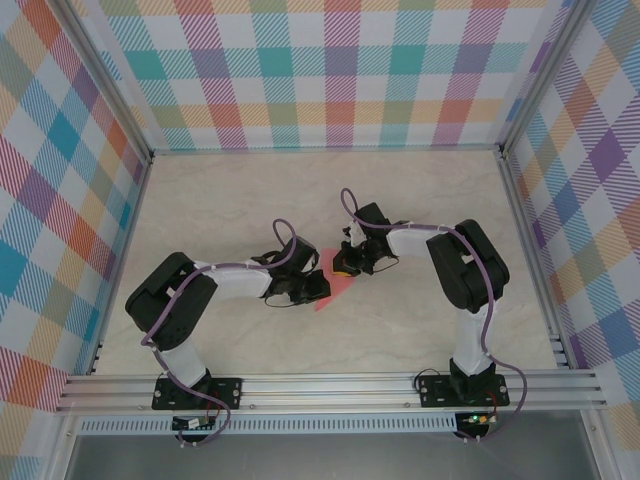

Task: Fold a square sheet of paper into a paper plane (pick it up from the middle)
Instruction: Fourth fold the wing at the center of the table.

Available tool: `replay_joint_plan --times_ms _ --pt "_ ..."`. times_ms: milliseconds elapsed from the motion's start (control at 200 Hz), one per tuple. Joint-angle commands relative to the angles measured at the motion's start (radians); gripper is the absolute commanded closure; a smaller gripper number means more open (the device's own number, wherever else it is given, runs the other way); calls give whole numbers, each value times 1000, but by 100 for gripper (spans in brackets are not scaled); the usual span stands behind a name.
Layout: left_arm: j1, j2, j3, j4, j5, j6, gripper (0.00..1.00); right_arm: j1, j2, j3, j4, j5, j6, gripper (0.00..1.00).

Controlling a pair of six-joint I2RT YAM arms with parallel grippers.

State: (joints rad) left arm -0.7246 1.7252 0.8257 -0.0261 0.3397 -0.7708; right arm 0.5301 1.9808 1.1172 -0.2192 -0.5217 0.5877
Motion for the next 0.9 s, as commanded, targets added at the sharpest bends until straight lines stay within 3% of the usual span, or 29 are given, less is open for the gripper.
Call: replay_joint_plan --times_ms 0,585,895 --pt "-6 14 -32 -75 -19 -15 87 6 103 -30 -75 155 -1 96" --pt "-12 -114 -50 -52 27 -40 86 5 117 -23 -84 154 -2 96" --pt "-16 -97 -77 -69 19 -49 86 5 123 -18 -89 154 -4 96"
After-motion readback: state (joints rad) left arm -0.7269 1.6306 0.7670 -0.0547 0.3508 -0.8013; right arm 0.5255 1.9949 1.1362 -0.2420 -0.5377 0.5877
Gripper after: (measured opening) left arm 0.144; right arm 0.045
